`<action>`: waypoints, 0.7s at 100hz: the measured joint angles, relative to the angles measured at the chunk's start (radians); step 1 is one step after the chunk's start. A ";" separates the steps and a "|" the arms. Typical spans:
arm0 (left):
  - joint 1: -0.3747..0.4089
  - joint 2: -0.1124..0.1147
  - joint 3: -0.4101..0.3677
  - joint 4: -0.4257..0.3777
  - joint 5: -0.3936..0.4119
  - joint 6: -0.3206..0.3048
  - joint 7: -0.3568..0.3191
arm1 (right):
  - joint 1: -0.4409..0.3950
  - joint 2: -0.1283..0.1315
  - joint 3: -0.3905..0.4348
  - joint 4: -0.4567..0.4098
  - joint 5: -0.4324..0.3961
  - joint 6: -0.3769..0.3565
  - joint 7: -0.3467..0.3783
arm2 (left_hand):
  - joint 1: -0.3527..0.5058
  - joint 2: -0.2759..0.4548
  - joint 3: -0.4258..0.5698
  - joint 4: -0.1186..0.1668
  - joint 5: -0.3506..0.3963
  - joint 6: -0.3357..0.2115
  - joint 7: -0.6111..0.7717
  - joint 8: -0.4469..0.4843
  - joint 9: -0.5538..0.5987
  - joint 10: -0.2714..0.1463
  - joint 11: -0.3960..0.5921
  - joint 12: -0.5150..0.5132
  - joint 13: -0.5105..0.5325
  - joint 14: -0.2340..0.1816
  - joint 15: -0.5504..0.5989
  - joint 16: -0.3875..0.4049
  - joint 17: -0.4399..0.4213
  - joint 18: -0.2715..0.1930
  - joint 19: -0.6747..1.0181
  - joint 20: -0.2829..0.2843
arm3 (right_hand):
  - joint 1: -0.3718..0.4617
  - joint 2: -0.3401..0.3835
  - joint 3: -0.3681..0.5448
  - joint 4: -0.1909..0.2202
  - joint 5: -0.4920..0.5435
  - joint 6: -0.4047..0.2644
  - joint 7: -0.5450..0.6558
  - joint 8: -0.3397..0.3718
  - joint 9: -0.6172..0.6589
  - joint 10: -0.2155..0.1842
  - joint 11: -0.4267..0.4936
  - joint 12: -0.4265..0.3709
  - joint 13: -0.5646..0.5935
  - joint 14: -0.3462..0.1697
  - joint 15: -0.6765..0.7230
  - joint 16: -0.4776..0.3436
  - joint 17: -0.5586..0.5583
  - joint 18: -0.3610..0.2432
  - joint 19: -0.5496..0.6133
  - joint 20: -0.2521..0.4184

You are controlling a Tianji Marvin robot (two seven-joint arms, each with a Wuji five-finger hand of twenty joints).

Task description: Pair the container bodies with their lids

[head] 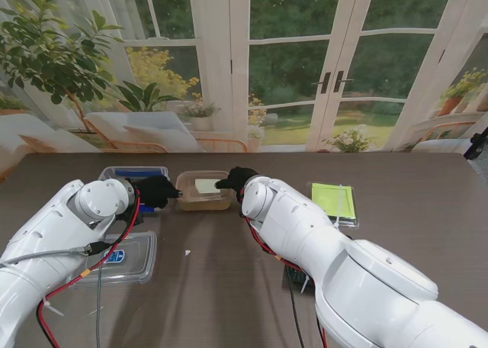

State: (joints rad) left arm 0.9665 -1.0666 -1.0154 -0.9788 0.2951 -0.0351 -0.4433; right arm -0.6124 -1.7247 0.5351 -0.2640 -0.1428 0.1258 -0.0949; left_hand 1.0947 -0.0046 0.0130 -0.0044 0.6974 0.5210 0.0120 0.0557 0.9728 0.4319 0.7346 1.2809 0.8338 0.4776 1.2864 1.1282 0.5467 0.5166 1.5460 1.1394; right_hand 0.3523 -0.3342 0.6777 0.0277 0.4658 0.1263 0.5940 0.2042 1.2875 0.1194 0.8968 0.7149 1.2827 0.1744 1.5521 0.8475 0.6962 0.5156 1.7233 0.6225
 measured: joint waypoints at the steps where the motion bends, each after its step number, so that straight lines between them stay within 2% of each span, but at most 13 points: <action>1: 0.000 0.000 0.000 0.000 0.000 0.000 0.000 | 0.000 0.000 0.000 0.000 0.000 0.000 0.000 | 0.000 0.000 0.000 0.000 0.000 0.001 0.000 -0.001 0.000 0.000 0.000 0.000 0.000 0.000 0.000 0.000 0.000 0.000 0.000 0.000 | 0.000 0.000 0.000 0.000 0.000 0.001 0.000 0.000 0.000 0.000 0.000 0.000 0.000 0.000 0.000 0.000 0.000 0.000 0.000 0.000; 38: 0.004 0.002 0.010 -0.015 -0.001 0.022 0.002 | -0.004 -0.003 0.001 0.001 0.002 -0.009 -0.011 | 0.000 0.011 -0.001 0.000 -0.016 0.022 -0.024 -0.013 0.000 0.000 0.000 0.000 0.000 0.000 0.000 0.000 0.000 0.000 0.000 0.000 | 0.000 0.000 0.000 0.000 0.000 0.044 -0.002 -0.001 0.000 0.000 0.000 0.000 0.000 0.001 -0.001 0.000 0.000 0.000 -0.001 0.000; 70: 0.014 0.006 0.008 -0.039 0.005 0.046 -0.008 | -0.004 -0.003 -0.001 0.001 0.002 -0.010 -0.009 | 0.000 0.011 -0.001 0.000 -0.037 0.035 -0.057 -0.020 0.000 0.000 0.000 0.000 0.000 0.000 0.000 0.000 0.000 0.000 0.000 0.000 | 0.000 0.000 0.000 0.000 -0.002 0.050 -0.005 -0.002 0.000 0.000 -0.001 -0.002 0.000 0.001 -0.006 -0.001 0.000 0.000 -0.001 0.000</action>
State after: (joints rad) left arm 0.9805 -1.0610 -1.0070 -1.0178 0.3003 0.0107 -0.4509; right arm -0.6159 -1.7281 0.5345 -0.2631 -0.1405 0.1155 -0.1044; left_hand 1.0945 0.0064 0.0125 -0.0044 0.6599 0.5557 -0.0453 0.0359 0.9728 0.4319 0.7346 1.2808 0.8337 0.4777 1.2864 1.1282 0.5467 0.5168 1.5460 1.1394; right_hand 0.3525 -0.3342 0.6777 0.0277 0.4643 0.1764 0.5888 0.2027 1.2875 0.1196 0.8959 0.7133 1.2827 0.1753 1.5463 0.8463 0.6962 0.5157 1.7223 0.6225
